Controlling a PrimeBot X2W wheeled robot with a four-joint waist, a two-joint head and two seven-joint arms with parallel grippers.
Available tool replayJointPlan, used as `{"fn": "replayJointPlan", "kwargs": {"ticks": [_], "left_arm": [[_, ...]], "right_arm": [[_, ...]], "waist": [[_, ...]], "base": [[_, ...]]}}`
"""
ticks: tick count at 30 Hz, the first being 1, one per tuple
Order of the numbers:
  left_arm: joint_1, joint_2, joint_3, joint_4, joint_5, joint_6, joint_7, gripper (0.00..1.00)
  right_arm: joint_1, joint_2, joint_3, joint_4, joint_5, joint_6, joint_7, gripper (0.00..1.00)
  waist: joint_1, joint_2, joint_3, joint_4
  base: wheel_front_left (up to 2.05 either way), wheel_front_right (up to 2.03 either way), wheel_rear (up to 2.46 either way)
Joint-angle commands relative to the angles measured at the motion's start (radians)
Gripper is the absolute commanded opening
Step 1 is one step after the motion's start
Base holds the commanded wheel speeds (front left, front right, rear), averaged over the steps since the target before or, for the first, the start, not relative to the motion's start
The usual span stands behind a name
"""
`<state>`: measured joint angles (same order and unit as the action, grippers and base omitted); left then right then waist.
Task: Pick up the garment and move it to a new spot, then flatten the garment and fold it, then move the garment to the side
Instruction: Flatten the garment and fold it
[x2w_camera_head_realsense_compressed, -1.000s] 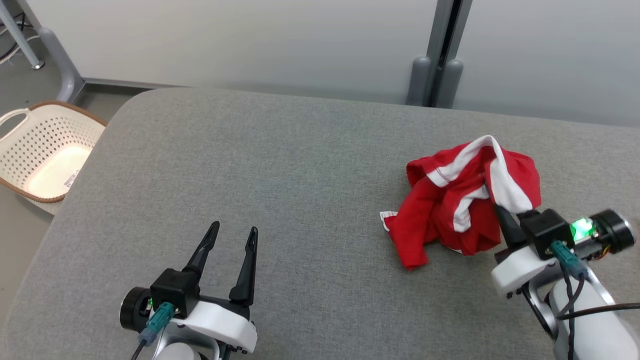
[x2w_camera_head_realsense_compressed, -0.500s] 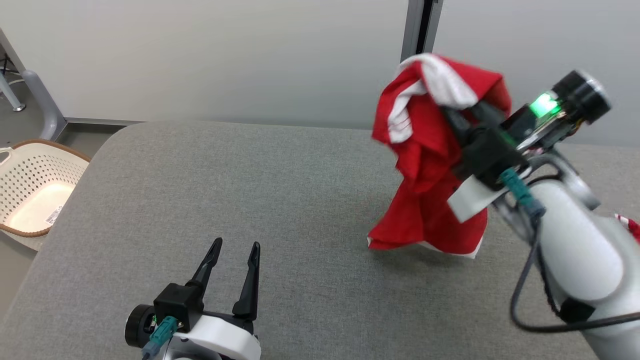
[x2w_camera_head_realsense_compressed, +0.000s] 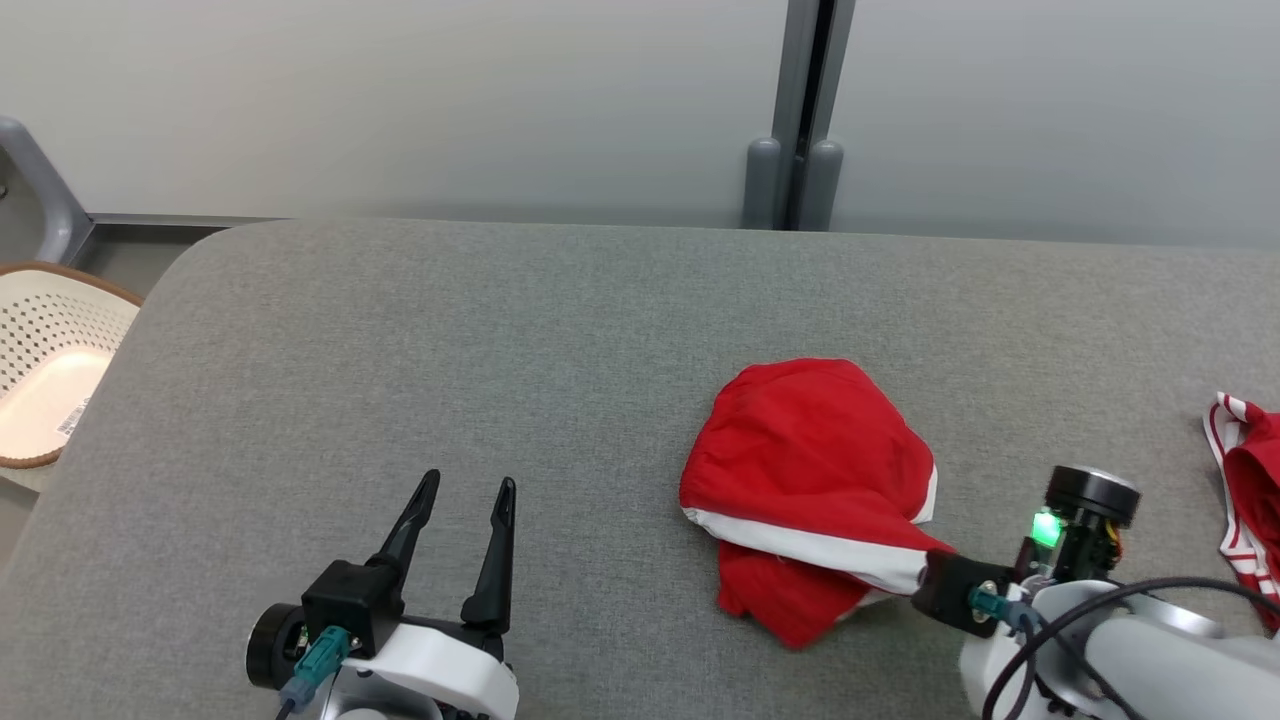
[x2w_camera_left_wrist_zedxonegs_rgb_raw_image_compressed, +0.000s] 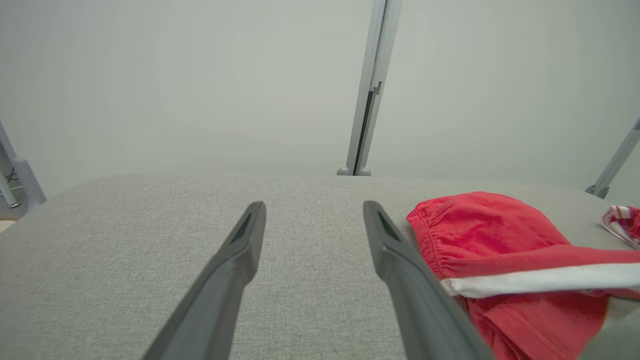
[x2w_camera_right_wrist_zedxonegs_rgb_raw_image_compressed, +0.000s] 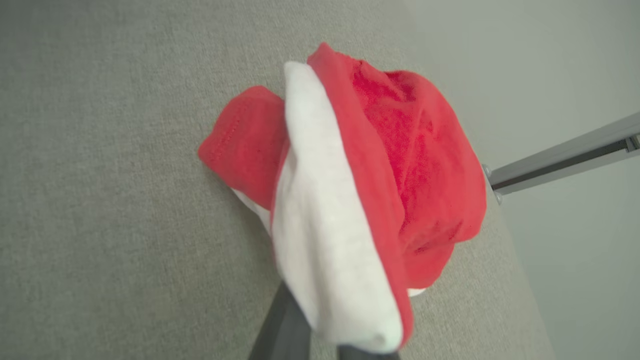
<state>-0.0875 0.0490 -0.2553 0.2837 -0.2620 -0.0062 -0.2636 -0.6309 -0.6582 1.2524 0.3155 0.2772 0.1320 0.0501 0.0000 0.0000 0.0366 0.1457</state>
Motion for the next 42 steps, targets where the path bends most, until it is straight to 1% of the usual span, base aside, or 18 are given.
{"fn": "replayJointPlan", "kwargs": {"ticks": [1,5,6,7,8,12,17,19,24,26,28,30,31,33,35,38,40,42], "left_arm": [[-0.012,0.004,0.004,0.001,-0.005,0.002,-0.001,1.0],[-0.025,0.003,-0.002,0.006,-0.011,0.0,-0.001,1.0],[-0.026,0.004,-0.005,0.006,-0.012,0.001,-0.001,1.0],[-0.027,0.003,-0.008,0.007,-0.016,0.002,-0.001,1.0],[-0.028,0.004,-0.011,0.006,-0.02,0.004,-0.001,1.0],[-0.033,0.004,-0.02,0.008,-0.022,0.006,-0.001,1.0],[-0.042,0.004,-0.02,0.014,-0.013,0.002,-0.001,1.0],[-0.046,0.004,-0.018,0.013,-0.011,0.001,-0.001,1.0],[-0.047,0.004,-0.018,0.008,-0.005,-0.002,-0.001,1.0],[-0.049,0.004,-0.018,0.006,-0.001,-0.002,-0.001,1.0],[-0.051,0.003,-0.019,0.004,0.001,-0.005,-0.001,1.0],[-0.056,0.004,-0.021,0.002,0.0,-0.008,-0.001,1.0],[-0.059,0.003,-0.023,0.0,-0.01,-0.011,-0.001,1.0],[-0.062,0.003,-0.027,0.0,-0.024,-0.015,-0.001,1.0],[-0.066,0.004,-0.032,0.002,-0.033,-0.019,-0.001,1.0],[-0.072,0.003,-0.04,0.007,-0.052,-0.023,-0.001,1.0],[-0.074,0.004,-0.044,0.012,-0.062,-0.029,-0.001,1.0],[-0.077,0.004,-0.047,0.017,-0.071,-0.03,-0.001,1.0]], "right_arm": [[-0.012,-0.014,0.004,-0.013,0.016,-0.003,0.014,0.0],[-0.012,-0.117,0.026,-0.092,0.076,-0.003,0.113,0.0],[-0.012,-0.136,0.027,-0.114,0.08,-0.002,0.13,0.13],[-0.006,-0.151,0.028,-0.138,0.078,-0.002,0.143,0.7],[-0.006,-0.164,0.028,-0.15,0.088,-0.002,0.15,1.0],[-0.044,-0.189,0.007,-0.159,0.09,-0.003,0.142,1.0],[-0.012,-0.176,-0.113,-0.15,0.114,-0.002,0.12,1.0],[0.013,-0.168,-0.191,-0.143,0.114,-0.003,0.112,1.0],[0.137,-0.101,-0.445,-0.122,0.121,-0.002,0.061,1.0],[0.206,-0.046,-0.564,-0.113,0.126,-0.002,0.032,1.0],[0.266,0.011,-0.693,-0.104,0.091,-0.002,-0.006,1.0],[0.334,0.092,-0.831,-0.096,0.063,-0.002,-0.05,1.0],[0.396,0.184,-0.97,-0.098,0.023,-0.002,-0.106,1.0],[0.46,0.29,-1.083,-0.102,-0.015,-0.002,-0.155,1.0],[0.507,0.373,-1.149,-0.111,-0.054,-0.001,-0.189,1.0],[0.544,0.456,-1.188,-0.121,-0.109,-0.002,-0.219,1.0],[0.55,0.49,-1.202,-0.126,-0.131,-0.002,-0.229,1.0],[0.547,0.5,-1.21,-0.127,-0.14,-0.002,-0.23,1.0]], "waist": [[0.0,0.0,0.007,-0.01],[0.0,0.0,0.012,-0.033],[0.0,0.0,0.012,-0.038],[0.0,0.0,0.013,-0.042],[0.0,0.0,0.014,-0.046],[0.0,0.0,0.017,-0.063],[0.0,0.0,0.012,-0.073],[0.0,0.0,0.01,-0.075],[0.0,0.0,0.009,-0.082],[0.0,0.0,0.01,-0.086],[0.0,0.0,0.013,-0.089],[0.0,0.0,0.015,-0.093],[0.0,0.0,0.017,-0.097],[0.0,0.0,0.019,-0.102],[0.0,0.0,0.023,-0.109],[0.0,0.0,0.032,-0.125],[0.0,0.0,0.039,-0.137],[0.0,0.0,0.042,-0.143]], "base": [[0.0,0.0,0.0],[0.0,0.0,0.0],[0.0,0.0,0.0],[0.0,0.0,0.0],[0.0,0.0,0.0],[0.0,0.0,0.0],[0.0,0.0,0.0],[0.0,0.0,0.0],[0.0,0.0,0.0],[0.0,0.0,0.0],[0.0,0.0,0.0],[0.0,0.0,0.0],[0.0,0.0,0.0],[0.0,0.0,0.0],[0.0,0.0,0.0],[0.0,0.0,0.0],[0.0,0.0,0.0],[0.0,0.0,0.0]]}}
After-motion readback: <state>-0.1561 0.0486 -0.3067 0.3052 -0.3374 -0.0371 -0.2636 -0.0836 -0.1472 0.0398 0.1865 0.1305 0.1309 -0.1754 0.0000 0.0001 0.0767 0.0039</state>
